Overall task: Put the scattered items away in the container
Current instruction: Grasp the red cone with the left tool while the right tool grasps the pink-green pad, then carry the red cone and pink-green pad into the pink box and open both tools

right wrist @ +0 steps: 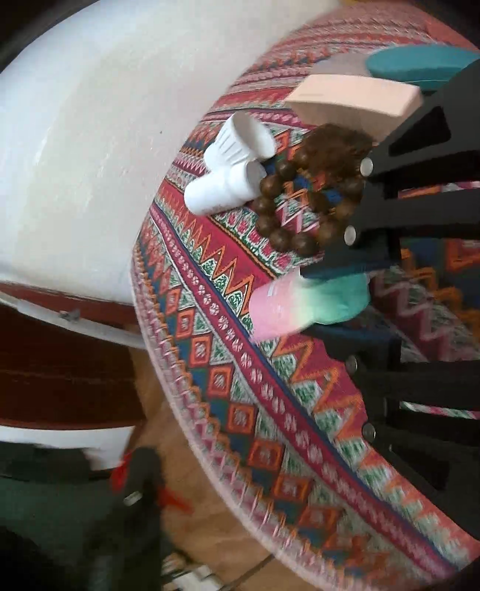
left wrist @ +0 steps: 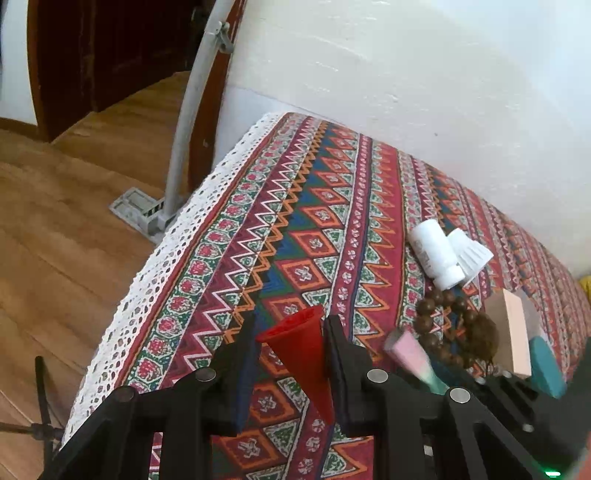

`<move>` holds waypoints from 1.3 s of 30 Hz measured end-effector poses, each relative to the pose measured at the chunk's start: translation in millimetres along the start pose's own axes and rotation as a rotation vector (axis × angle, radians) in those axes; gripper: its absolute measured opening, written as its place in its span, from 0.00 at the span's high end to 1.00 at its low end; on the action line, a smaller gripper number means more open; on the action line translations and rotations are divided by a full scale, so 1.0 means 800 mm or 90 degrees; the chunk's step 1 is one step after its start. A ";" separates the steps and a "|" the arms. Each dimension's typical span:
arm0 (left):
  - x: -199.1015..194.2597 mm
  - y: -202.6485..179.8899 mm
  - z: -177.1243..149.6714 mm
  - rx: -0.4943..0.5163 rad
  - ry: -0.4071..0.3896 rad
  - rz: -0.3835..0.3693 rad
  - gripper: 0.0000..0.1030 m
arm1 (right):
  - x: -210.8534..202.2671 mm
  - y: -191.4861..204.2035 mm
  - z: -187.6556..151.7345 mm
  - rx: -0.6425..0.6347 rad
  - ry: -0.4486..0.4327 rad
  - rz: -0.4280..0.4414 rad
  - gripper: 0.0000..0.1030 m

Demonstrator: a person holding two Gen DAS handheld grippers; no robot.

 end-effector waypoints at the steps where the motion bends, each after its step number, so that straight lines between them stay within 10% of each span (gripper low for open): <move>1: -0.004 -0.004 -0.001 0.004 -0.002 -0.002 0.73 | -0.006 -0.001 0.003 0.006 -0.008 0.002 0.86; 21: -0.167 -0.259 -0.040 0.162 -0.074 -0.182 0.73 | -0.338 -0.054 0.008 0.090 -0.217 -0.020 0.89; 39: -0.291 -0.582 -0.170 0.348 -0.071 -0.414 0.72 | -0.602 -0.208 -0.052 0.135 -0.345 -0.236 0.88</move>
Point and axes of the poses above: each gripper's, at about its wrist camera, not at the fingertips, and x roughly the way its jaws point, y to its left, z to its top, the point moved 9 cm from there along x, roughly the way its jaws point, and after that the axes turned 13 degrees about -y, right-handed, at the moved point
